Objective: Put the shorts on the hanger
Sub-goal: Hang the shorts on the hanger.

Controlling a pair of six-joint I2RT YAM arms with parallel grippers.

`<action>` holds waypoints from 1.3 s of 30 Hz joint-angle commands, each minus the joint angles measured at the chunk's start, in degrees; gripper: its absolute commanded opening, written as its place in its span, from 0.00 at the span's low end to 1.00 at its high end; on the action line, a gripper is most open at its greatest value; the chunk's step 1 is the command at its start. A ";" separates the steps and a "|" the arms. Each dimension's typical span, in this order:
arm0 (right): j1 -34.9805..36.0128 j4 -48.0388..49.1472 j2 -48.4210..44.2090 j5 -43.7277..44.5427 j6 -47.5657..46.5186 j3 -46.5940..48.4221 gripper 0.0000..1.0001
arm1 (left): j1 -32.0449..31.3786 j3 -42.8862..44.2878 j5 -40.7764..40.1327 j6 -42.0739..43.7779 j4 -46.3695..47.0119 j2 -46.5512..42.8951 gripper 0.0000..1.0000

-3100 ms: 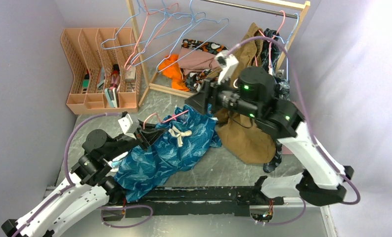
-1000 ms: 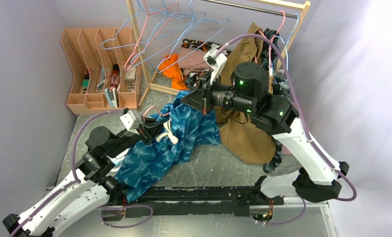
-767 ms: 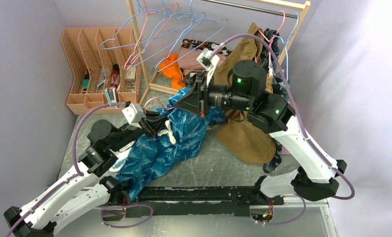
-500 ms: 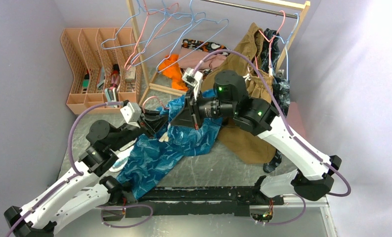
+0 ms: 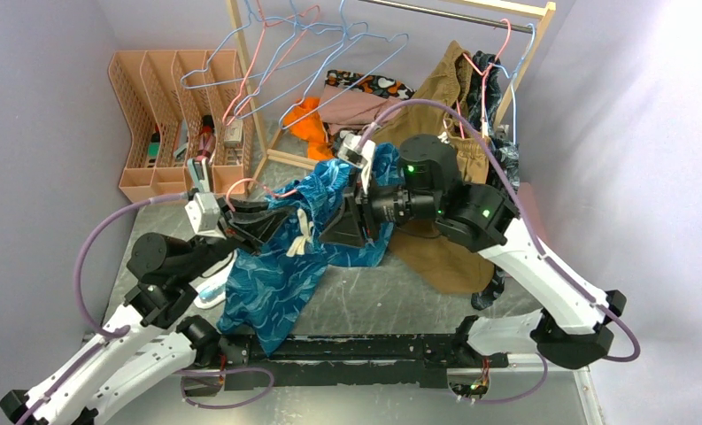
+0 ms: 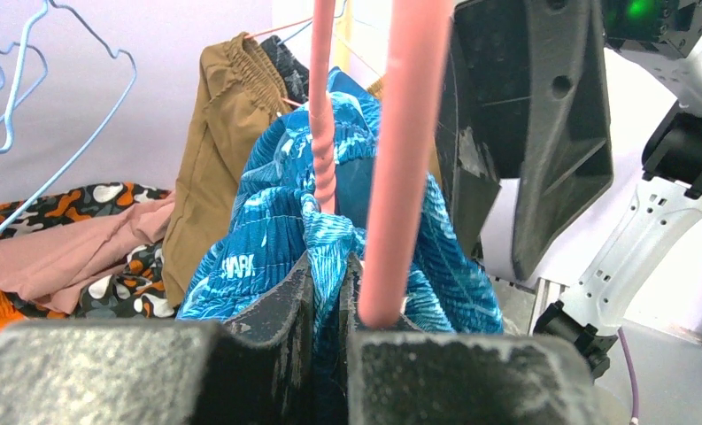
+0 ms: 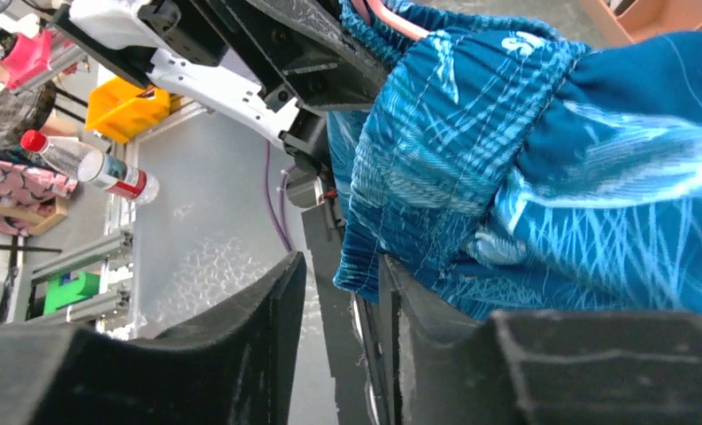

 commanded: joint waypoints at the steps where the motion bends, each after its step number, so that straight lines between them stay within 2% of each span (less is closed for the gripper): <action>1: 0.22 -2.98 -3.17 0.38 -1.76 3.88 0.44 | 0.11 1.45 0.68 -1.26 1.65 -3.23 0.07; 8: 0.26 -5.97 -4.89 13.97 0.00 10.73 0.54 | 0.09 -0.27 -2.31 -1.95 -2.88 -7.97 0.07; 11: 0.27 -4.04 -5.28 20.05 3.00 8.37 0.56 | 0.12 0.15 -4.08 -2.16 -4.11 -7.87 0.07; 16: 0.23 3.49 -6.61 21.94 8.56 2.03 0.74 | 0.09 1.85 -6.03 -3.03 -4.98 -5.31 0.07; 20: 0.41 5.37 -4.82 23.22 10.38 0.98 0.76 | 0.12 2.92 -6.45 -3.56 -4.82 -3.34 0.07; 27: 2.04 2.20 -1.38 31.01 9.93 2.00 0.77 | 0.09 3.49 -6.66 -2.93 -5.46 -2.82 0.07; 33: 5.57 -1.24 2.28 41.83 9.97 3.83 0.77 | 0.08 2.96 -6.52 -2.51 -5.96 -2.57 0.07; 36: 6.55 -2.69 3.68 46.16 9.83 5.31 0.68 | 0.09 3.73 -6.08 -1.96 -6.49 -1.82 0.07; 37: 6.68 -2.85 3.99 46.42 9.54 5.81 0.58 | 0.14 3.98 -5.87 -1.70 -6.63 -1.59 0.07; 39: 6.91 -2.70 4.25 46.33 8.81 7.12 0.33 | 0.09 4.71 -5.31 -1.03 -6.90 -1.19 0.07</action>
